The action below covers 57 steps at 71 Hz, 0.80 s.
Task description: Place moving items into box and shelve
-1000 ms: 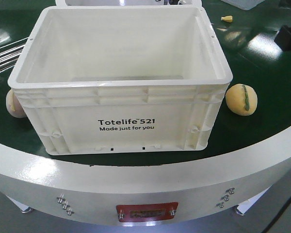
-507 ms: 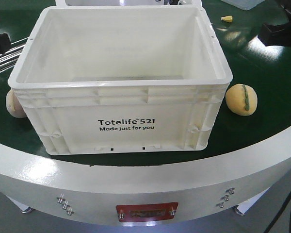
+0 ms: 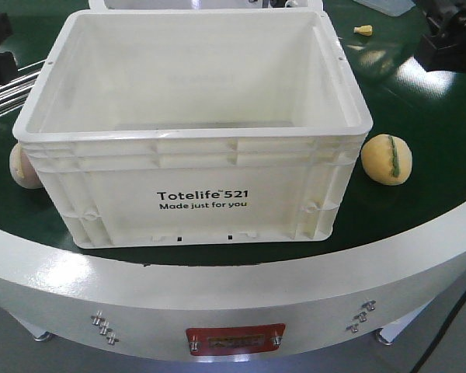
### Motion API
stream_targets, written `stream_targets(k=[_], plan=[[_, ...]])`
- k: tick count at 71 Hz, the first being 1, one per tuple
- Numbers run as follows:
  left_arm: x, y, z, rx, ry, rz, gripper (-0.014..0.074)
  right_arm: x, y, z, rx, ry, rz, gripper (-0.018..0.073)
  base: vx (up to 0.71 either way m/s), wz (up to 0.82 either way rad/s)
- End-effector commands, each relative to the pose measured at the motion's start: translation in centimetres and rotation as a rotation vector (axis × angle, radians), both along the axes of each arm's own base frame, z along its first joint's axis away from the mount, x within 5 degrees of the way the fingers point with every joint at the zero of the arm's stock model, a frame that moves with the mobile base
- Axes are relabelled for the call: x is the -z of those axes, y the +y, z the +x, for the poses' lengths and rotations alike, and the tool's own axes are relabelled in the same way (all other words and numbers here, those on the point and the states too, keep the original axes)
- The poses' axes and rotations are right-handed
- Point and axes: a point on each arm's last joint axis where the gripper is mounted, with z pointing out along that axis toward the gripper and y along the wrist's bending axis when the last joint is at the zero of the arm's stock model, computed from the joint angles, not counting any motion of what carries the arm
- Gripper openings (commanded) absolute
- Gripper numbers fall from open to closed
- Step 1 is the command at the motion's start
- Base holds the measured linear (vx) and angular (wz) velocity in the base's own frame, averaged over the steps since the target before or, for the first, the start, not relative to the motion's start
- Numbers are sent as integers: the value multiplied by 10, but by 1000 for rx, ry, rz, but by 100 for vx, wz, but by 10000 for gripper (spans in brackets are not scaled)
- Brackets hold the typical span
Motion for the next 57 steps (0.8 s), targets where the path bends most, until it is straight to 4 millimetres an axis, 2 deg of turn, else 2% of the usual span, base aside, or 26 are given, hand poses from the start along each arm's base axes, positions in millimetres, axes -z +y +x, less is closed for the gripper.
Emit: stream_targets(k=[1,7,15,22,29,42,49,57], plan=[[-22,-2,0,7,-116,-54,536,-20,-4,-2,30,-112,18,657,0,0],[-21,1,1,-7,-109,-91,542,-20,-8,-1,56,-107,48,652,0,0],[-22,15,-1,-73,-99,-91,539,-24,-33,-3,170,-103,146,645,0,0],[-23,34,-8,-159,-73,-42,539,-24,-57,-9,275,-89,53,629,0,0],[-21,50,-15,-234,-31,14,539,-18,-72,-12,322,-12,-19,607,0,0],[-23,55,-17,-260,-49,27,539,-16,-69,-11,300,11,-34,577,0,0],[-23,55,-11,-254,-75,24,539,-15,-68,-4,298,20,-25,577,0,0],[-25,56,1,-261,-54,-24,537,-17,-66,12,262,82,40,575,0,0]])
